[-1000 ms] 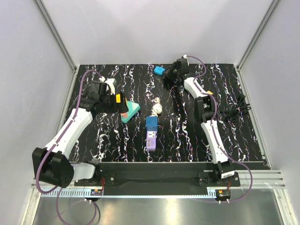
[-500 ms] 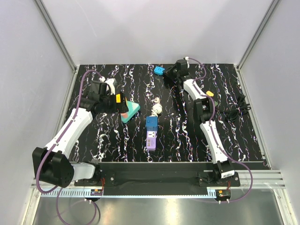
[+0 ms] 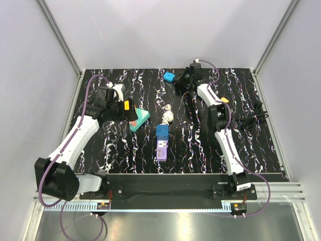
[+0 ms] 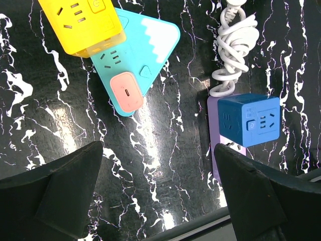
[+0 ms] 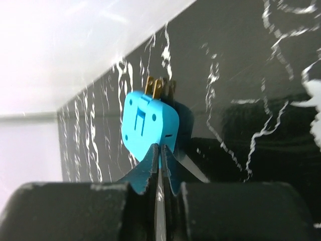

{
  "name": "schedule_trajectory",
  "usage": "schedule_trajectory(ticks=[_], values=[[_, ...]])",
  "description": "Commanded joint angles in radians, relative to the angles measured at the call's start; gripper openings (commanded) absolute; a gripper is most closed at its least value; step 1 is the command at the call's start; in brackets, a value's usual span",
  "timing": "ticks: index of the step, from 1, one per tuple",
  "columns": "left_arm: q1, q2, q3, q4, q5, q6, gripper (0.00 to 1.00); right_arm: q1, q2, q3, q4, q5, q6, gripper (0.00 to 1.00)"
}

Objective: Insert the plug

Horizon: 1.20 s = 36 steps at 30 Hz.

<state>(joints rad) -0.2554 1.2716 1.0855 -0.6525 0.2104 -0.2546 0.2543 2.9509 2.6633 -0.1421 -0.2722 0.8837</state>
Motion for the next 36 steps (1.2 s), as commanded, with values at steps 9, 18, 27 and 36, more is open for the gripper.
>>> schedule_trajectory(ticks=[9, 18, 27, 36], values=[[-0.001, -0.029, -0.001, 0.045, 0.032, 0.008, 0.99, 0.019, -0.214, -0.301, -0.246, -0.025, -0.178, 0.09], [-0.001, -0.034, -0.004, 0.044, 0.024, 0.009, 0.99, 0.019, -0.145, -0.172, -0.176, 0.082, -0.128, 0.53], [0.001, -0.018, -0.001, 0.044, 0.021, 0.011, 0.99, 0.016, 0.010, 0.027, -0.085, 0.140, 0.012, 0.49], [0.004, -0.008, 0.001, 0.044, 0.032, 0.009, 0.99, 0.020, 0.091, 0.098, -0.060, 0.076, 0.129, 0.33]])
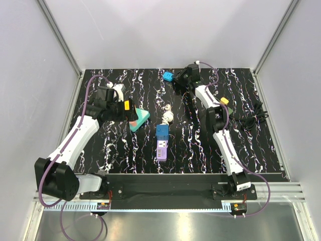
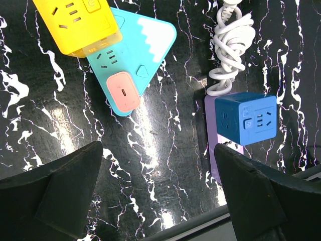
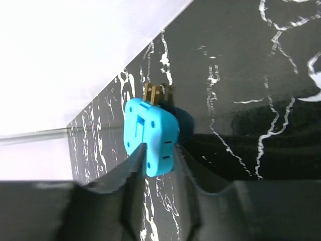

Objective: Insert the plug

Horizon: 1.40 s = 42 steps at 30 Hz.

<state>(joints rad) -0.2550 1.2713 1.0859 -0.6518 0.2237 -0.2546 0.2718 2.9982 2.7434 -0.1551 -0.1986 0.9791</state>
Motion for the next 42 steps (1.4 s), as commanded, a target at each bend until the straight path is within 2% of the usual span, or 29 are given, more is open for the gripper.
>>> schedule_trajectory(ticks=[1, 2, 4, 5, 6, 10, 15, 18, 20, 23, 26, 31, 34, 35, 36, 39, 41, 42], values=[[0.005, -0.007, 0.000, 0.044, 0.022, 0.009, 0.99, 0.001, 0.039, 0.010, -0.049, 0.011, 0.030, 0.30], [0.005, -0.006, 0.000, 0.043, 0.023, 0.009, 0.99, 0.003, 0.030, -0.002, -0.054, 0.014, 0.027, 0.22], [0.005, -0.004, 0.000, 0.043, 0.026, 0.009, 0.99, 0.003, 0.028, -0.004, -0.052, 0.008, 0.024, 0.16], [0.005, -0.004, 0.000, 0.043, 0.028, 0.009, 0.99, 0.003, 0.028, -0.002, -0.055, 0.007, 0.021, 0.08], [0.005, -0.004, 0.000, 0.043, 0.028, 0.009, 0.99, 0.003, 0.031, 0.001, -0.058, 0.002, 0.021, 0.06], [0.005, -0.009, -0.001, 0.044, 0.026, 0.009, 0.99, 0.004, 0.033, 0.004, -0.066, -0.047, 0.004, 0.01], [0.007, -0.018, -0.006, 0.044, 0.023, 0.009, 0.99, 0.018, 0.027, -0.001, -0.089, -0.180, -0.075, 0.01], [0.007, -0.024, -0.012, 0.063, 0.011, 0.011, 0.99, 0.052, -0.008, -0.033, -0.129, -0.274, -0.163, 0.01], [0.008, -0.018, -0.006, 0.076, -0.004, 0.006, 0.99, 0.076, -0.071, -0.101, -0.217, -0.268, -0.278, 0.01], [0.022, 0.045, 0.074, 0.078, 0.052, -0.020, 0.98, 0.073, -0.184, -0.290, -0.204, -0.268, -0.312, 0.02], [0.031, 0.131, 0.224, 0.078, 0.088, -0.074, 0.96, 0.067, -0.292, -0.437, -0.164, -0.263, -0.329, 0.03], [0.031, 0.367, 0.606, 0.089, 0.065, -0.112, 0.90, 0.060, -0.442, -0.590, -0.057, -0.193, -0.370, 0.07], [0.033, 0.540, 0.796, 0.128, -0.012, -0.143, 0.74, 0.030, -0.466, -0.590, -0.003, -0.116, -0.347, 0.14], [0.033, 0.584, 0.828, 0.189, -0.030, -0.165, 0.60, 0.021, -0.455, -0.581, 0.018, -0.111, -0.332, 0.14], [0.039, 0.664, 0.877, 0.226, -0.038, -0.181, 0.51, 0.001, -0.444, -0.568, 0.032, -0.137, -0.312, 0.13], [0.059, 0.791, 0.911, 0.409, -0.052, -0.276, 0.30, -0.020, -0.423, -0.534, 0.037, -0.206, -0.252, 0.12], [0.078, 0.850, 0.910, 0.569, -0.052, -0.389, 0.23, -0.025, -0.471, -0.592, 0.042, -0.242, -0.246, 0.12], [0.083, 0.906, 0.911, 0.625, -0.050, -0.431, 0.16, -0.025, -0.499, -0.625, 0.046, -0.245, -0.250, 0.12]])
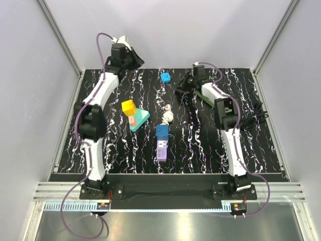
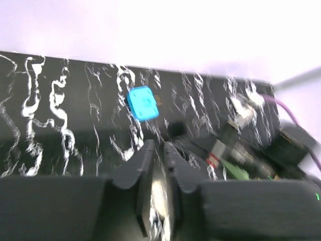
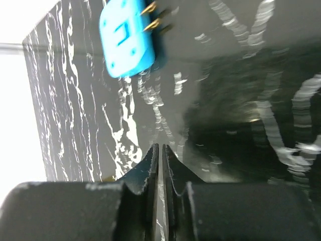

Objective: Insert the plug

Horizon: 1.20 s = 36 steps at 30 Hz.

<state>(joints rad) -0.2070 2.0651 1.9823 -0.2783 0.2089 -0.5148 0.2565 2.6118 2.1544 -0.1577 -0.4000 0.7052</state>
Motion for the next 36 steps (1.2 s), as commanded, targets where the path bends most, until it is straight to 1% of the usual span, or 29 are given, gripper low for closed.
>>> schedule_trajectory(ticks=[1, 2, 4, 5, 7, 8, 11, 12, 17, 22, 27, 30, 32, 34, 36], values=[[0.040, 0.140, 0.019, 0.302, -0.034, -0.215, 0.12, -0.011, -0.142, -0.074, 0.078, -0.049, 0.022, 0.12], [0.044, 0.171, 0.039, 0.402, -0.032, -0.291, 0.08, -0.013, -0.212, -0.165, 0.099, -0.053, 0.022, 0.12], [0.040, 0.272, 0.081, 0.500, -0.049, -0.358, 0.01, -0.013, -0.281, -0.264, 0.188, -0.057, 0.037, 0.11], [0.032, 0.361, 0.157, 0.522, -0.057, -0.423, 0.00, -0.014, -0.333, -0.330, 0.198, -0.056, 0.037, 0.11], [0.021, 0.456, 0.245, 0.551, -0.081, -0.479, 0.00, -0.013, -0.375, -0.396, 0.202, -0.049, 0.043, 0.10], [0.005, 0.537, 0.304, 0.574, -0.097, -0.528, 0.00, -0.013, -0.406, -0.415, 0.210, -0.054, 0.049, 0.09], [-0.032, 0.660, 0.383, 0.590, -0.163, -0.577, 0.00, -0.013, -0.456, -0.462, 0.227, -0.098, 0.060, 0.09], [-0.040, 0.677, 0.420, 0.587, -0.180, -0.574, 0.00, -0.013, -0.469, -0.470, 0.227, -0.117, 0.057, 0.09], [-0.072, 0.725, 0.405, 0.561, -0.299, -0.594, 0.00, -0.025, -0.553, -0.513, 0.219, -0.126, 0.040, 0.10], [-0.092, 0.779, 0.453, 0.519, -0.319, -0.622, 0.00, -0.063, -0.599, -0.510, 0.195, -0.135, 0.017, 0.10], [-0.115, 0.800, 0.454, 0.498, -0.345, -0.617, 0.00, -0.095, -0.636, -0.528, 0.196, -0.167, 0.023, 0.10], [-0.120, 0.823, 0.464, 0.484, -0.330, -0.651, 0.00, -0.099, -0.641, -0.527, 0.198, -0.186, 0.025, 0.10], [-0.126, 0.846, 0.489, 0.469, -0.290, -0.662, 0.00, -0.100, -0.641, -0.525, 0.199, -0.194, 0.028, 0.10], [-0.135, 0.843, 0.498, 0.455, -0.261, -0.654, 0.00, -0.105, -0.641, -0.516, 0.199, -0.207, 0.030, 0.10], [-0.153, 0.822, 0.469, 0.461, -0.235, -0.624, 0.00, -0.121, -0.634, -0.510, 0.199, -0.221, 0.031, 0.10]])
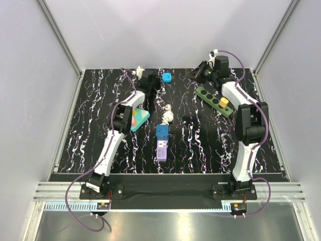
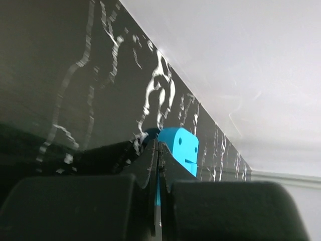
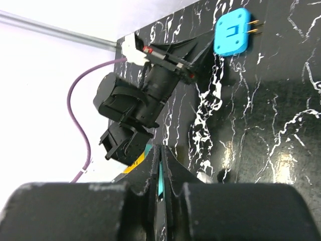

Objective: Insert the plug

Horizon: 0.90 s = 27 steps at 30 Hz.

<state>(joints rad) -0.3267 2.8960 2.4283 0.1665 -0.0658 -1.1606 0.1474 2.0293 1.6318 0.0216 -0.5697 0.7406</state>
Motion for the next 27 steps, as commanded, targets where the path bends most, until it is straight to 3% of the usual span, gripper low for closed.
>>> schedule_trajectory(ticks=[1, 5, 9, 15, 17, 22, 27], values=[[-0.040, -0.018, 0.014, 0.021, 0.046, 0.039, 0.00, -0.020, -0.050, 0.014, 0.021, -0.055, -0.001, 0.10], [-0.084, -0.037, 0.008, 0.071, 0.061, 0.102, 0.01, -0.057, -0.049, 0.010, 0.015, -0.050, -0.017, 0.10], [-0.135, -0.021, 0.041, 0.128, 0.106, 0.134, 0.09, -0.074, -0.041, 0.037, -0.089, 0.028, -0.125, 0.12], [-0.189, -0.024, -0.009, 0.197, 0.129, 0.128, 0.10, -0.100, 0.011, 0.100, -0.201, 0.135, -0.301, 0.22], [-0.189, -0.081, -0.050, 0.212, 0.197, 0.145, 0.06, -0.103, 0.070, 0.178, -0.251, 0.168, -0.339, 0.25], [-0.144, -0.430, -0.489, 0.327, 0.163, 0.292, 0.07, -0.108, 0.277, 0.449, -0.348, 0.195, -0.313, 0.31], [-0.089, -0.462, -0.439, 0.269, 0.089, 0.293, 0.14, -0.108, 0.468, 0.700, -0.414, 0.162, -0.233, 0.36]])
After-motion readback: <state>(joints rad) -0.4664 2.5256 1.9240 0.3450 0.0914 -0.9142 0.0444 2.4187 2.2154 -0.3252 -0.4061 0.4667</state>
